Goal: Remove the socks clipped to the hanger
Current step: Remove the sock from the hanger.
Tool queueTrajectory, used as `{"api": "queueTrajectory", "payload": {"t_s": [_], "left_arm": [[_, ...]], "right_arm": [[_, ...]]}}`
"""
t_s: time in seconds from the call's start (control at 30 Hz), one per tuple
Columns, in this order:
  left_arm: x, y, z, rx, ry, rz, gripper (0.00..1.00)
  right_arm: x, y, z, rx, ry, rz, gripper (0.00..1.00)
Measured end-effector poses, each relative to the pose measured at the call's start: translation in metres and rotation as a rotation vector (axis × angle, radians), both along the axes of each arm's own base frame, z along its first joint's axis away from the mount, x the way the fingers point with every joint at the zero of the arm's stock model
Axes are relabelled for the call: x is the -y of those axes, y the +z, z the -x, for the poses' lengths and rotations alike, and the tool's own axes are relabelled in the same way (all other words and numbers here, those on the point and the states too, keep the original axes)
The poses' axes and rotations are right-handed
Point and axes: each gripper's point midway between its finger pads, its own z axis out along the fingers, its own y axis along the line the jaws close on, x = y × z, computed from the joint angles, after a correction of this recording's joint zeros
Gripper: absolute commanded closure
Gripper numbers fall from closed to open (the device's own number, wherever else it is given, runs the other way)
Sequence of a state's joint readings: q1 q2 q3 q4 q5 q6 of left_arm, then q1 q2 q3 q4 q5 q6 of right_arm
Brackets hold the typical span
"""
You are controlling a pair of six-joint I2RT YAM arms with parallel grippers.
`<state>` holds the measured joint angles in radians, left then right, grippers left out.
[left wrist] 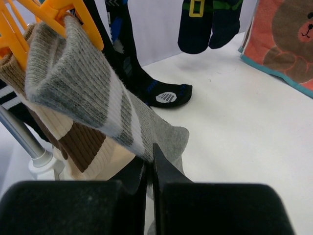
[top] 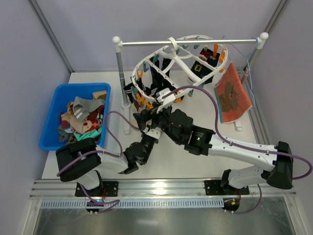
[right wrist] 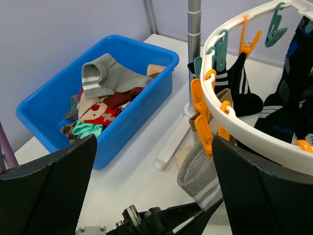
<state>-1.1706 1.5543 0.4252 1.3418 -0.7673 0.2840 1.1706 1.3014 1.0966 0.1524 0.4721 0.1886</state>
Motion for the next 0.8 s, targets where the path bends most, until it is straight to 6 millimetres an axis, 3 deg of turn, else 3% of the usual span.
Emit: {"api": "queueTrajectory", "payload": {"t_s": [0.43, 0.67, 0.8], "left_arm": [[-0.001, -0.007, -0.001, -0.018, 0.001, -0.016, 1.0], [-0.002, -0.026, 0.006, -0.021, -0.026, -0.165, 1.0], [-0.002, -0.031, 0.008, -0.024, -0.034, -0.2, 1.0]], "right_arm": [[0.016, -0.007, -0.014, -0.01, -0.163, 0.035, 0.01], [0.022, -0.047, -0.031, -0.02, -0.241, 0.206, 0.0], [0.025, -0.055, -0.035, -0.02, -0.258, 0.246, 0.0]]}}
